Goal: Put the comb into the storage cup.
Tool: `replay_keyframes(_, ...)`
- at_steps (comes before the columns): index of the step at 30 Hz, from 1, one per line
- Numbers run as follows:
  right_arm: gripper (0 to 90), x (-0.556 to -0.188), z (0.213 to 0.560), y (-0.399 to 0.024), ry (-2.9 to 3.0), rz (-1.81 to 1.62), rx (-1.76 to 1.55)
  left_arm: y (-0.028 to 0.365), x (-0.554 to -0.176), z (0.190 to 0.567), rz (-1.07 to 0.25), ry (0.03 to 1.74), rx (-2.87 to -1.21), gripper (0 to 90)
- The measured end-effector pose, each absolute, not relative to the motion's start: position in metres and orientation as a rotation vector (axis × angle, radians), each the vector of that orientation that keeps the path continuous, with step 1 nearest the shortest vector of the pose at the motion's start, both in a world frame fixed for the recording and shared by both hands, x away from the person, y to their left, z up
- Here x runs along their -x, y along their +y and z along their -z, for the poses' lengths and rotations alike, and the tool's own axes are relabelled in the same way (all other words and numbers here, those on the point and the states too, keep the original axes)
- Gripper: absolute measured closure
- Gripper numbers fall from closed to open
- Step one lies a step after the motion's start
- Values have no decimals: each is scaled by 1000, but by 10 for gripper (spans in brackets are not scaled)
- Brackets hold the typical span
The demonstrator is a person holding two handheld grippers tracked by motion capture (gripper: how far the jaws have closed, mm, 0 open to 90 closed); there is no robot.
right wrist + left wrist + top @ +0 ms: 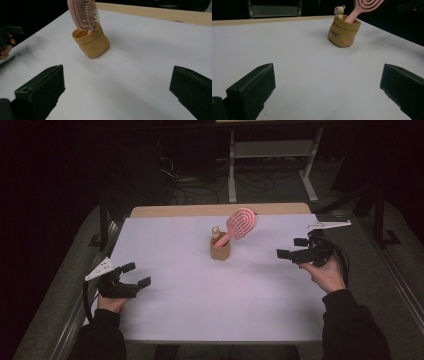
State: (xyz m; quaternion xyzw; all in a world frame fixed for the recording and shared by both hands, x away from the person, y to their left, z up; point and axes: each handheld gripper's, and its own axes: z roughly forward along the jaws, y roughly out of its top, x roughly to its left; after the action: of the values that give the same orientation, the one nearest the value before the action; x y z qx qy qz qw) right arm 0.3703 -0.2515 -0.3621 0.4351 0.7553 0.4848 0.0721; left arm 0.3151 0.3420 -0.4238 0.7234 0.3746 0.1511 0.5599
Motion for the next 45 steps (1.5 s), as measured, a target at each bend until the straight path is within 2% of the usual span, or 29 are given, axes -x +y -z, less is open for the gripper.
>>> replay_keyframes(45, 0, -298, 424, -268, 2182, -1319, -1285, 339, -319, 432, -293, 893, -1758, 0)
